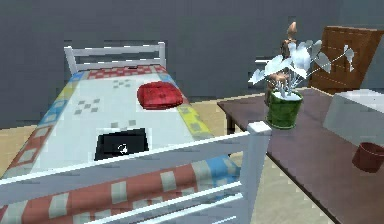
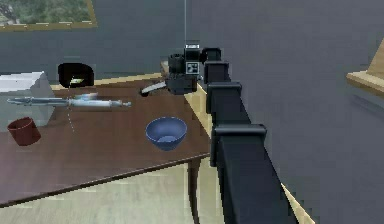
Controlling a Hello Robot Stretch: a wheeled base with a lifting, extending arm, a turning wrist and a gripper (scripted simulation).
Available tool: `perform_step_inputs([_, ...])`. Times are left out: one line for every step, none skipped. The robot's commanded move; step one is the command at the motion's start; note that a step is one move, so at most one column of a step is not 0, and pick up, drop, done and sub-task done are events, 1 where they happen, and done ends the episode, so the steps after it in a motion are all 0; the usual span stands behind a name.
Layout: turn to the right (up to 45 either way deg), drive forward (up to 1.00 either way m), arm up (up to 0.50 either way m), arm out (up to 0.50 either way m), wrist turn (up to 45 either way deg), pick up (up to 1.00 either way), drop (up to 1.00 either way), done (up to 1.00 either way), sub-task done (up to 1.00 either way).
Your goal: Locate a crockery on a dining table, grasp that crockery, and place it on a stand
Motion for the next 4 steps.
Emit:
perform_step_inputs([0.0, 0.0, -0.22, 0.0, 0.0, 0.0, 0.0, 0.0, 0.0])
perform_step_inputs([0.0, 0.0, 0.0, 0.0, 0.0, 1.0, 0.0, 0.0, 0.0])
perform_step_inputs([0.0, 0.0, 0.1, 0.0, 0.0, 0.0, 0.0, 0.0, 0.0])
perform_step_inputs([0.0, 0.0, 0.12, 0.0, 0.0, 0.0, 0.0, 0.0, 0.0])
